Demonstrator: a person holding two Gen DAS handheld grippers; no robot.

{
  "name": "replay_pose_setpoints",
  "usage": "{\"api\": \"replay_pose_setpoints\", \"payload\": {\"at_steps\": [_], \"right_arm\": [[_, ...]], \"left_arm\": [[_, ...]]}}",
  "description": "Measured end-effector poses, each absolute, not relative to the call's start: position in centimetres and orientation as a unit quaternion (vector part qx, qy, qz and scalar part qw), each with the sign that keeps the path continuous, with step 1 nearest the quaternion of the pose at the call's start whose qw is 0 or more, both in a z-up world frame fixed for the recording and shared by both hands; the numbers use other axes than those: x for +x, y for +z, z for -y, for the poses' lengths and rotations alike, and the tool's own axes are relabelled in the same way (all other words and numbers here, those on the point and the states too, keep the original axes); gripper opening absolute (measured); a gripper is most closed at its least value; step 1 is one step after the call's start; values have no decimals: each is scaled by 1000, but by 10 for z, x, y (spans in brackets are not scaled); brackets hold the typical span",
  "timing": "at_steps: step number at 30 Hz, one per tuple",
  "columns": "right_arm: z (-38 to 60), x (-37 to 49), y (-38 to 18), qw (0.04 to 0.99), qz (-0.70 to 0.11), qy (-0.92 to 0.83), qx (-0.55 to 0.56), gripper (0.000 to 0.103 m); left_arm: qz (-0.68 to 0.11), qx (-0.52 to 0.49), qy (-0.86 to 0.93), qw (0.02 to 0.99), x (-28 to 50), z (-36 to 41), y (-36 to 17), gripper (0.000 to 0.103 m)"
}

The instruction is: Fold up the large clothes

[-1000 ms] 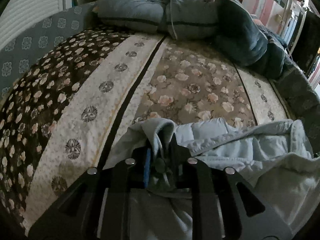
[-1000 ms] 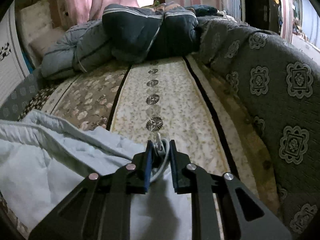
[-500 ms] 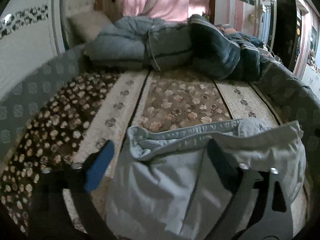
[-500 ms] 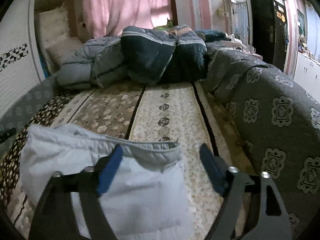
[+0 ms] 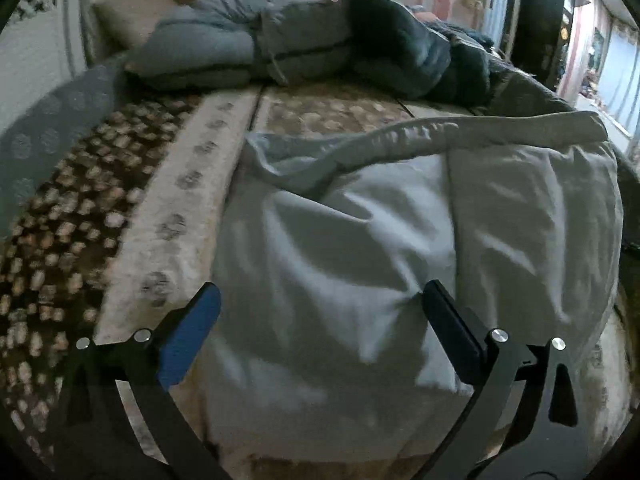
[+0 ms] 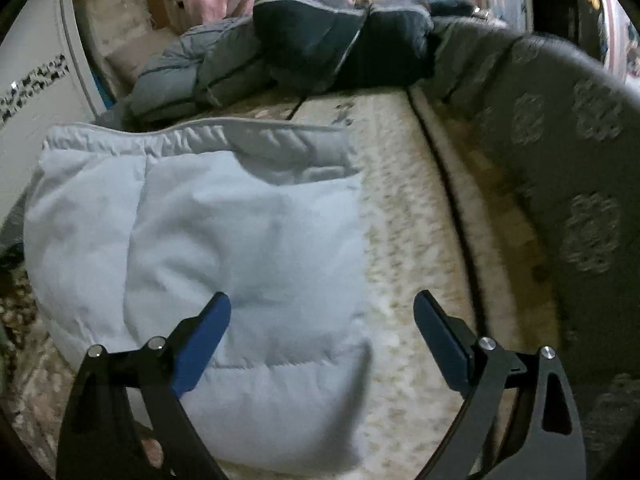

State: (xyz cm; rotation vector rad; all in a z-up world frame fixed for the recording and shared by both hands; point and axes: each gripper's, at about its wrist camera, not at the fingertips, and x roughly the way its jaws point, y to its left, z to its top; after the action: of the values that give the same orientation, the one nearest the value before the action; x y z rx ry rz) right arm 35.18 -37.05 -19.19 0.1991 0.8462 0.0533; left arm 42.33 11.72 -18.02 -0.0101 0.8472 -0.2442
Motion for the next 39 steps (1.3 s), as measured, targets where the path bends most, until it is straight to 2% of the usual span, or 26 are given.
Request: {"api": "replay_pose_setpoints", "payload": {"at_steps": [3,4,5,6,7,8,9,10,13,16,18,20,23,26,30,33,35,39], "right_arm": [[360,354,-195,909,-401,49,102,92],[356,356,-197,907,-406,55,98,86],[351,358,-200,903,-414,60,95,75],[347,359,-202,903,-417,58,86,68],[342,359,-201,905,-415,54,75,47],[338,358,-198,908,-410,47,64,29],[335,357,-194,912,-405,39,58,18],[330,355,-187,917,-396,28,49,14],[310,350,-154,933,-359,11,2,9],[309,366,-105,954,-301,-5,-7,9],[314,401,-96,953,-301,-23,-6,8],[325,448,-116,935,-351,-39,7,8],[328,498,-177,887,-458,-61,7,8],[333,504,-196,871,-486,-68,24,10],[343,488,-178,867,-491,-64,55,24],[343,473,-155,879,-468,-81,32,58],[330,452,-133,895,-438,-77,31,65],[290,444,-115,907,-415,-21,70,65]], "left_arm": [[-427,-20,-127,895,441,-110,-196,100],[-432,-22,-128,893,444,-109,-201,94],[-440,-25,-133,888,448,-105,-205,90],[-443,-24,-133,887,449,-104,-206,81],[-442,-20,-129,887,450,-102,-206,61],[-442,-18,-124,888,450,-101,-204,50],[-441,-21,-119,889,450,-102,-201,30],[-439,-30,-116,890,449,-105,-195,17],[-429,-37,-118,895,447,-105,-171,6],[-413,-33,-102,905,457,-101,-142,4],[-392,-56,-90,914,476,-106,-120,4],[-416,-75,-85,902,510,-110,-125,4],[-504,-45,-30,862,562,-99,-175,6],[-532,-14,-4,847,574,-88,-201,7],[-529,-32,3,848,559,-101,-188,11],[-518,-3,23,855,539,-99,-168,18],[-506,2,28,862,530,-93,-151,22],[-478,-3,-18,878,485,-55,-132,30]]}}
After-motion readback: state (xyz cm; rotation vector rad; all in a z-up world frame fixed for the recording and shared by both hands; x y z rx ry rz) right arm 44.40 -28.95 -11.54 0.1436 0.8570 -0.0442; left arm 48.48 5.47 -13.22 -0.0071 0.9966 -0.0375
